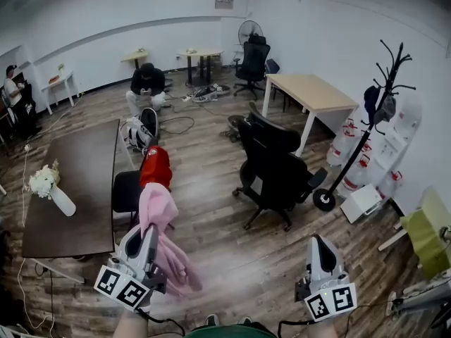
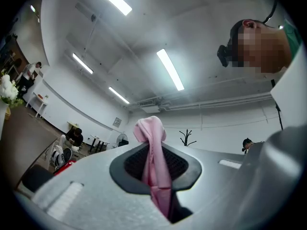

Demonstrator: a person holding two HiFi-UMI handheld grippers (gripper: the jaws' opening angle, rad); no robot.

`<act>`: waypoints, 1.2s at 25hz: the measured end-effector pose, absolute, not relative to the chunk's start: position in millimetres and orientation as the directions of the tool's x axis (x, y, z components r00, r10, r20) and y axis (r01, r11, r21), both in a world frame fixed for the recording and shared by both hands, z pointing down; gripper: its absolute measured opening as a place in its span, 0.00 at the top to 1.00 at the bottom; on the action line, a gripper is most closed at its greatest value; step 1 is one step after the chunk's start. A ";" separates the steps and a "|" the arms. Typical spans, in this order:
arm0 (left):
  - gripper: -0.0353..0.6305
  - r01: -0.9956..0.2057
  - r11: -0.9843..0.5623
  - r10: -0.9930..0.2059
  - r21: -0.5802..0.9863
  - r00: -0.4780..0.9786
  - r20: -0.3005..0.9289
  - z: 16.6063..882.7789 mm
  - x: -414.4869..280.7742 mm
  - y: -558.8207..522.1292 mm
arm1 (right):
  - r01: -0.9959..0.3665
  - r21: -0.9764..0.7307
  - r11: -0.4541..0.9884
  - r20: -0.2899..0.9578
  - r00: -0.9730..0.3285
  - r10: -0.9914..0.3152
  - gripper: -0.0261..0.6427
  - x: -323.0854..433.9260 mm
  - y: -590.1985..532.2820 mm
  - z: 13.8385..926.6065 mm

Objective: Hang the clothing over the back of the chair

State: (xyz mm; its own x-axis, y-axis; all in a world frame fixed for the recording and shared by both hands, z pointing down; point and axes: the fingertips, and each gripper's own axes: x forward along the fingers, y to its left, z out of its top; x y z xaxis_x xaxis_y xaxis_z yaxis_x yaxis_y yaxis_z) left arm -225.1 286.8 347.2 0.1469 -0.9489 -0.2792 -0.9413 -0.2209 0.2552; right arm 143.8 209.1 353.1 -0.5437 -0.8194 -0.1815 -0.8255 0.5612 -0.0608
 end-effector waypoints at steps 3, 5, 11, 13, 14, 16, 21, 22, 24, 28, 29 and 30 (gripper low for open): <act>0.88 -0.933 -0.247 -0.940 0.262 0.165 -0.300 343.8 -233.7 275.3 | -0.846 -0.056 0.531 -0.173 -0.516 -0.839 0.96 142.3 211.3 356.2; 0.88 -0.931 -0.253 -0.937 0.263 0.168 -0.306 341.4 -238.1 265.7 | -0.856 -0.052 0.515 -0.158 -0.502 -0.850 0.96 142.8 211.6 360.3; 0.88 -0.926 -0.269 -0.926 0.267 0.172 -0.336 330.9 -249.7 233.2 | -0.865 -0.063 0.498 -0.137 -0.487 -0.863 0.96 139.3 192.1 371.0; 0.88 -0.923 -0.276 -0.923 0.268 0.177 -0.342 328.9 -251.1 218.2 | -0.864 -0.069 0.499 -0.135 -0.488 -0.862 0.96 135.3 177.9 373.6; 0.88 -0.922 -0.278 -0.922 0.269 0.179 -0.342 328.6 -250.6 210.1 | -0.862 -0.073 0.502 -0.134 -0.490 -0.861 0.96 133.6 169.5 375.1; 0.88 -0.922 -0.281 -0.923 0.267 0.184 -0.338 329.0 -246.0 192.2 | -0.857 -0.082 0.508 -0.134 -0.496 -0.858 0.96 131.9 150.2 378.2; 0.88 -0.926 -0.286 -0.923 0.245 0.197 -0.332 326.5 -228.1 143.4 | -0.844 -0.098 0.527 -0.139 -0.513 -0.847 0.96 136.0 92.7 382.9; 0.88 -0.928 -0.285 -0.922 0.242 0.196 -0.333 324.7 -225.6 133.8 | -0.843 -0.098 0.530 -0.144 -0.515 -0.845 0.96 138.0 80.7 380.9; 0.88 -0.931 -0.279 -0.922 0.236 0.191 -0.337 319.3 -220.8 114.3 | -0.840 -0.095 0.533 -0.157 -0.517 -0.842 0.96 144.0 57.1 374.1; 0.88 -0.937 -0.268 -0.918 0.225 0.179 -0.353 306.8 -210.0 75.1 | -0.837 -0.101 0.538 -0.173 -0.518 -0.838 0.96 159.4 11.9 367.1; 0.88 -0.939 -0.266 -0.918 0.220 0.176 -0.356 304.2 -206.8 66.1 | -0.836 -0.104 0.539 -0.173 -0.519 -0.837 0.96 163.5 1.4 367.7; 0.88 -0.941 -0.262 -0.917 0.215 0.174 -0.360 301.6 -203.6 57.7 | -0.835 -0.107 0.540 -0.174 -0.520 -0.837 0.96 167.8 -8.7 368.4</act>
State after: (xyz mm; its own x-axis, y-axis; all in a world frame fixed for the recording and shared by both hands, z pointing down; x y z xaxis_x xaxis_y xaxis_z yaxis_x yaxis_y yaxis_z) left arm -203.6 57.7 301.6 0.1736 -0.9167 -0.3598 -0.9408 -0.2624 0.2147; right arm 167.8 -8.7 368.4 -0.5195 -0.8366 -0.1736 -0.8345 0.5405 -0.1072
